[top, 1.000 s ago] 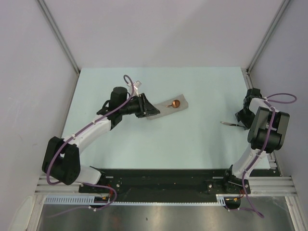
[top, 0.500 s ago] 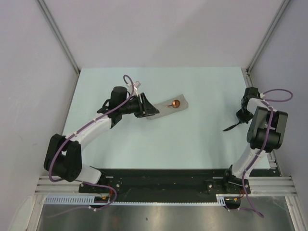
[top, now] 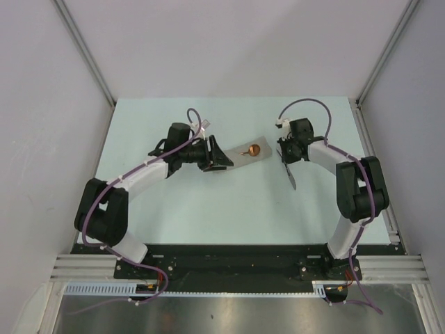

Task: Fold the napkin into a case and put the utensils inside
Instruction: Pass from the right arm to the left

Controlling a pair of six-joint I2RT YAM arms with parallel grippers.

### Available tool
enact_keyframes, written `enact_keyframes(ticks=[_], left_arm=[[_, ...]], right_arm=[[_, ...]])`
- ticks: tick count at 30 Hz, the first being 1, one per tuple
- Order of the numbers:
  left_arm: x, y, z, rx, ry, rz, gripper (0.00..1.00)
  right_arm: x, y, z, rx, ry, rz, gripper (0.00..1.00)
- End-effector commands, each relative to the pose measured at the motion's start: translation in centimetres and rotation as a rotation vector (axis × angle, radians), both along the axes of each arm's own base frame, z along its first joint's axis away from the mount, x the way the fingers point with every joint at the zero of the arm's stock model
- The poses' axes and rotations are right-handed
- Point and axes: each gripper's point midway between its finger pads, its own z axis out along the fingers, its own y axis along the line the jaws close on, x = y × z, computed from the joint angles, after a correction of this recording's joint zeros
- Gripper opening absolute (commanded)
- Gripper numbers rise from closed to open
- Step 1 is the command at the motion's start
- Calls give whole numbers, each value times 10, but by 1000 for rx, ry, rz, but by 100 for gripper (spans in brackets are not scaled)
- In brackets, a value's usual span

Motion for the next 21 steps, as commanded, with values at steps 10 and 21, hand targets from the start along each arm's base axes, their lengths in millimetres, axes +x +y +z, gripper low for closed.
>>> enact_keyframes(ticks=[10, 21], left_arm=[[15, -9, -5, -110, 106, -103, 56], [2, -8, -44, -59, 174, -159, 60]], right_arm=[[-61, 132, 62, -81, -276, 881, 0], [-122, 167, 63, -81, -295, 1135, 0]])
